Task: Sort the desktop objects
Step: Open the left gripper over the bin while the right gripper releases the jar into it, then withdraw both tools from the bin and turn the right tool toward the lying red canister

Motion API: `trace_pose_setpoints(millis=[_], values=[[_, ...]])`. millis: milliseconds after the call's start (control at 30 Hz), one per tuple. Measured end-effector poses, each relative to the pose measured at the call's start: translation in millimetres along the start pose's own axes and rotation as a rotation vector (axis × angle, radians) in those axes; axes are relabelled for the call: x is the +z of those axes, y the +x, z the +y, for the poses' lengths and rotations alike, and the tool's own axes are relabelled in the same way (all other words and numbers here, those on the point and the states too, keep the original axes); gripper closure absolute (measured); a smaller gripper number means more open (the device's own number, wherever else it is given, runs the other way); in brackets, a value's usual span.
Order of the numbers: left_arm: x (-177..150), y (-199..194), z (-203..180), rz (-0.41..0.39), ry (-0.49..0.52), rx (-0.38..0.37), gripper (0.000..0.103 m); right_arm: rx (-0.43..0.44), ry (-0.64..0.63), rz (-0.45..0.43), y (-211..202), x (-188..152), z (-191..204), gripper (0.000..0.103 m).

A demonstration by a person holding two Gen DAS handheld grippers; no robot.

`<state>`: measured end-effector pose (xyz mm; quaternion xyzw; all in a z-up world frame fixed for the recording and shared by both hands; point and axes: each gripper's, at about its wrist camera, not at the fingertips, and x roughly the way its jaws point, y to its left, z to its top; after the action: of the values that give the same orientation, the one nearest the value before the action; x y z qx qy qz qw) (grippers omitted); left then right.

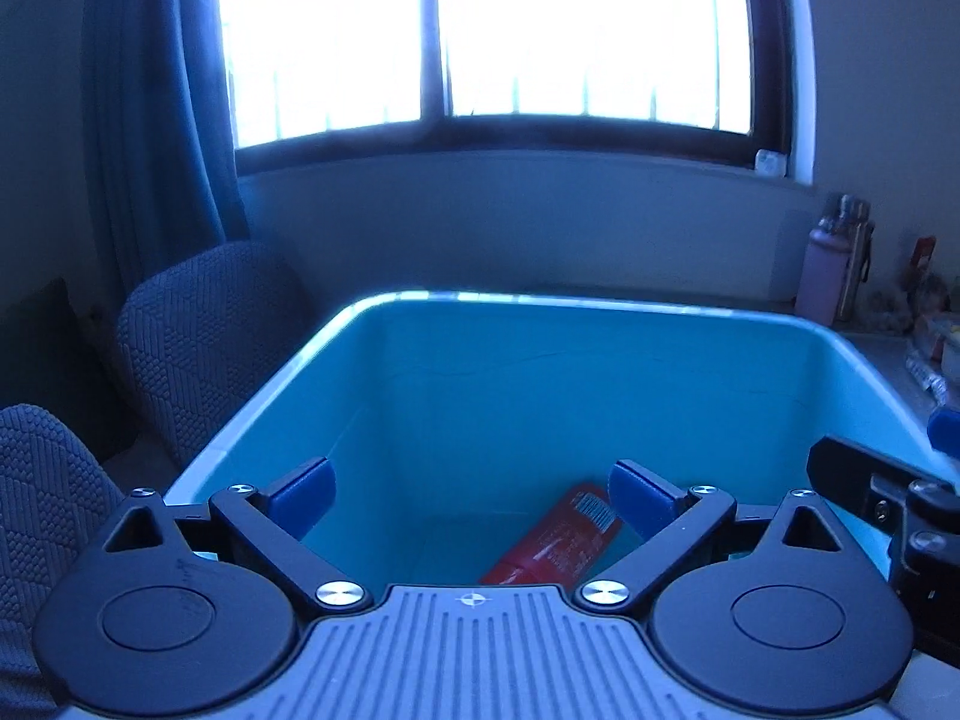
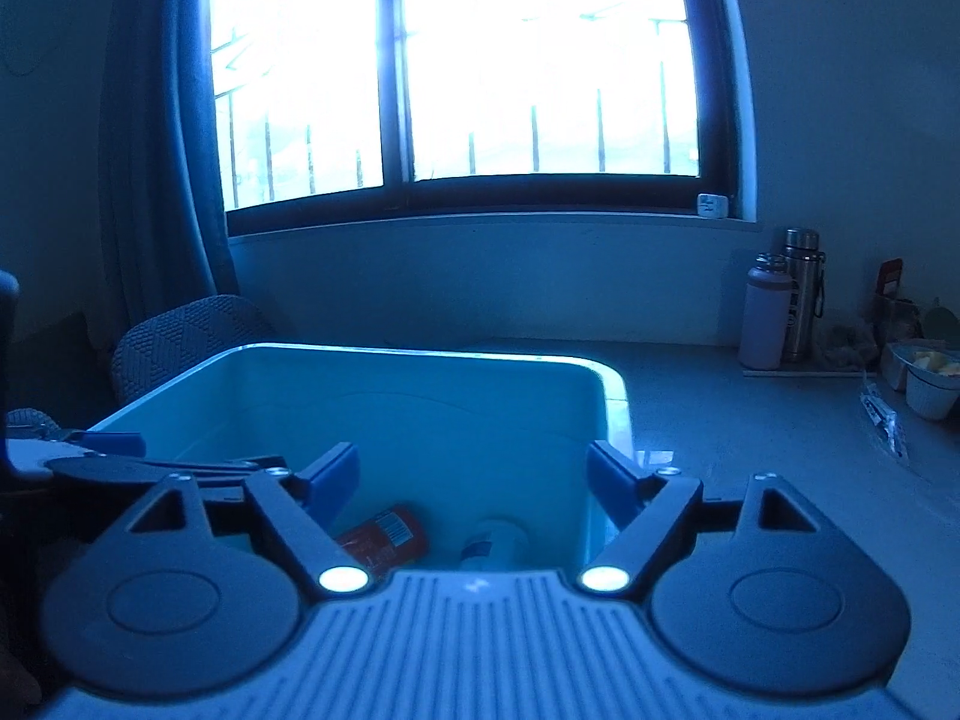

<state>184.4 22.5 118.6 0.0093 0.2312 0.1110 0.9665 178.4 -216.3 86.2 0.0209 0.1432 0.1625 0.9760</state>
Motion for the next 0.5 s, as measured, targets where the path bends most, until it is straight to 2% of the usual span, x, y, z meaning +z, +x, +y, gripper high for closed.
trace_pose_setpoints(millis=[133,267,367,500], values=[[-0.8,-16.9,-2.7,-0.053,0.014,-0.020,0.004,-0.024,0.014,-0.013,-7.4,-3.3,-4.5,0.011],[-2.3,-27.8,-3.2,-0.067,0.003,-0.005,0.004,-0.046,0.014,-0.016,-17.0,-4.6,-7.1,0.009],[-5.5,-37.7,1.1,-0.066,-0.025,-0.010,0.004,-0.083,0.045,-0.072,-33.8,-5.3,-15.0,0.003],[-15.5,-50.5,4.3,-0.063,-0.091,-0.028,0.004,-0.128,0.075,-0.086,-47.8,-7.7,-26.4,0.003]])
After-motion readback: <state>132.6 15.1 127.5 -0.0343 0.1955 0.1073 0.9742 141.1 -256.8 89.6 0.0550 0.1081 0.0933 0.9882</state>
